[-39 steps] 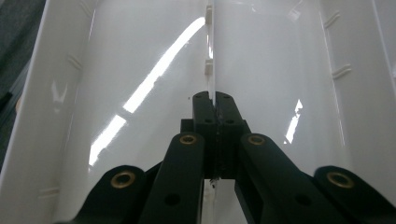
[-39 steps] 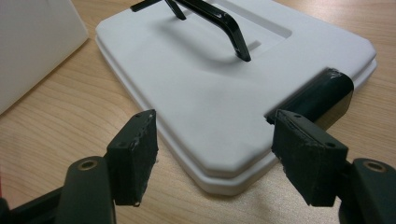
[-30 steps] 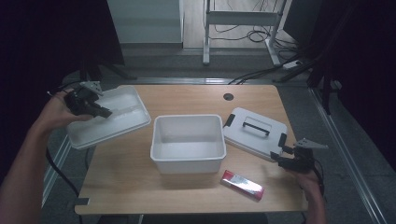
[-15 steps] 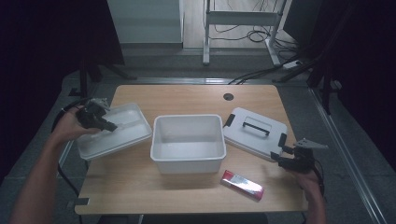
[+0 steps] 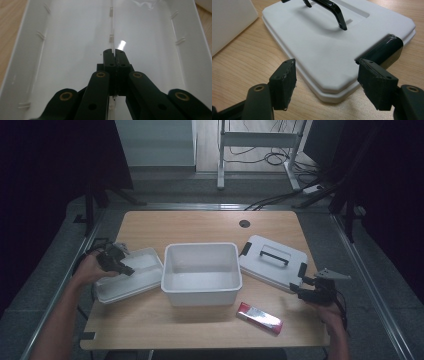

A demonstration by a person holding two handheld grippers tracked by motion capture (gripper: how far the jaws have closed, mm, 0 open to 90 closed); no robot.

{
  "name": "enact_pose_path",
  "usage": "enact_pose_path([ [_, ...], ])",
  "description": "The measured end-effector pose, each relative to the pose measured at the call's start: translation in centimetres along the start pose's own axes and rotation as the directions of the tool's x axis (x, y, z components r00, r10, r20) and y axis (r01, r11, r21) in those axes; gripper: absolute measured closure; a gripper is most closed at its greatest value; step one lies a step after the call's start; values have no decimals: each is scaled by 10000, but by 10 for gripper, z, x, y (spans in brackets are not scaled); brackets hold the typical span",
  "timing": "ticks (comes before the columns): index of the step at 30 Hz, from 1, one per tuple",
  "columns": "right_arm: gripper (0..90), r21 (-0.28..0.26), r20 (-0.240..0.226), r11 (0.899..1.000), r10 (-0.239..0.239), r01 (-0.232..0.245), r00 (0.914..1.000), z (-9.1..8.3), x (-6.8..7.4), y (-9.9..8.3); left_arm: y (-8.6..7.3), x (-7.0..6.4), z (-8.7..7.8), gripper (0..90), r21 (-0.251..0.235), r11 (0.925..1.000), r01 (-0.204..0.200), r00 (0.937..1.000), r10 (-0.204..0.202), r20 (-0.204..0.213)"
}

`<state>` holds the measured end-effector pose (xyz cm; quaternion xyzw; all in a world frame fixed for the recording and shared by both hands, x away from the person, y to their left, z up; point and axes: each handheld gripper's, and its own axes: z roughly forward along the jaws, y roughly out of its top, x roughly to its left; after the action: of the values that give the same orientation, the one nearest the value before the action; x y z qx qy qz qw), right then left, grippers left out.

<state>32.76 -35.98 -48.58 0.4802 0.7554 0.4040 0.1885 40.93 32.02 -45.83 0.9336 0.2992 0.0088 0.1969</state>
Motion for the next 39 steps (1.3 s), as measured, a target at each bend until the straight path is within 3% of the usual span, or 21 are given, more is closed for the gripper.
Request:
enact_pose_path([
  [15,308,-17,-53,10000,-72,72,10000,-1,2,2,-3,-2,23,896,499,9987,-46,10000,50,-81],
  [21,307,-7,-78,9999,-120,120,9999,0,3,3,-3,-2,24,885,471,9989,12,10000,-8,-85],
  [24,307,-38,-61,9999,-133,133,9999,-1,3,3,-2,-4,26,823,332,9994,-23,9999,26,-105],
  [28,307,-125,-41,9998,-178,178,9998,-4,4,5,1,-7,12,645,-544,9984,164,9980,-197,-600],
  [32,303,-161,-89,9994,-294,293,9995,-6,7,7,2,-13,-4,525,-1080,9941,132,9931,-256,-1143],
  [37,294,-57,-222,9970,-777,776,9967,-7,16,14,-4,-26,-17,465,-1279,9918,43,9833,-275,-1799],
  [39,291,-24,-303,9956,-942,942,9951,-8,20,17,-7,-30,-23,441,-1323,9910,214,9795,-473,-1959],
])
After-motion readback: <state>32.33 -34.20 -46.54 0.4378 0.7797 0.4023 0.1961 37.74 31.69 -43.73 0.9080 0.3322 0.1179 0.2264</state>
